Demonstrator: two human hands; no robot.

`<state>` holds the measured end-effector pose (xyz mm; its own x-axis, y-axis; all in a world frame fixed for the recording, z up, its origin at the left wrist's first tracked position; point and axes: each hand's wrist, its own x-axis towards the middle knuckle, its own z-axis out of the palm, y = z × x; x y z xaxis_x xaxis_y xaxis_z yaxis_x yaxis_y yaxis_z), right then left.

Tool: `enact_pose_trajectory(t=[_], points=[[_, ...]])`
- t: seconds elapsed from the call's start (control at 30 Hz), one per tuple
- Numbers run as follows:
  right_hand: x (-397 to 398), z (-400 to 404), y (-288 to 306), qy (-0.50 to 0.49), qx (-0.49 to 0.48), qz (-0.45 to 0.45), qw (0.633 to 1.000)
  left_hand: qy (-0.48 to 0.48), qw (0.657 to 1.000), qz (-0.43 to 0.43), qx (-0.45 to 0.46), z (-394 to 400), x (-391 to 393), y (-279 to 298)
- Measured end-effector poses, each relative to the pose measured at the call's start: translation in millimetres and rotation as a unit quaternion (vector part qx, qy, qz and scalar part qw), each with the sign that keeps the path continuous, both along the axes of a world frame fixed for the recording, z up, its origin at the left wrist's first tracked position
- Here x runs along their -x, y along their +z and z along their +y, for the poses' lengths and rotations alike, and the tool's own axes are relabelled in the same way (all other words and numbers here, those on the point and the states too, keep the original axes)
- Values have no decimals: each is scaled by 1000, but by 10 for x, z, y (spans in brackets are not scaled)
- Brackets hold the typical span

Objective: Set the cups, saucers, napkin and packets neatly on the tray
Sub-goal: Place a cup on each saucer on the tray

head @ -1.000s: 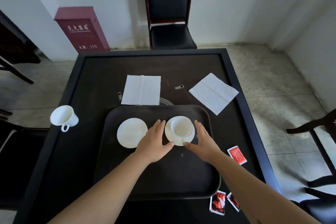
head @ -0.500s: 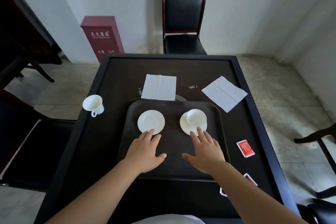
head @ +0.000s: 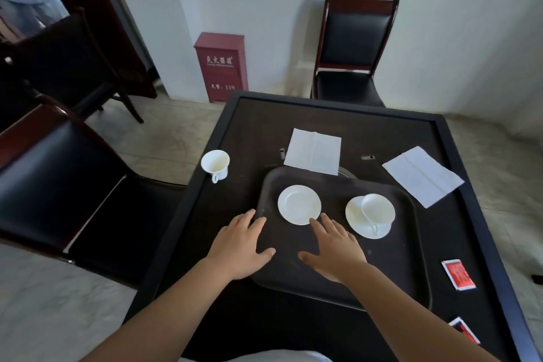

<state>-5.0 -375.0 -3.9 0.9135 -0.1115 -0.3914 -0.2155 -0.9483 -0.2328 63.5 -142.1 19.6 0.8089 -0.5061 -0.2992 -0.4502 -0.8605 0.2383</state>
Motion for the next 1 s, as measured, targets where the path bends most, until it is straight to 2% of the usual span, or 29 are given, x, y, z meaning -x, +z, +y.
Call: enact_pose_trajectory(t=[0.33,0.73,1.0], points=[[-779,879,18,60,-32,1,998,61,998,7,24,832,-572,-35],[-2014,1492,-97,34,-56,3,998,73,995,-2,74,1218,-1785,-219],[-2744,1575,-302,-27,-131,-19,991,107,975,77,177,1192,-2484,-557]])
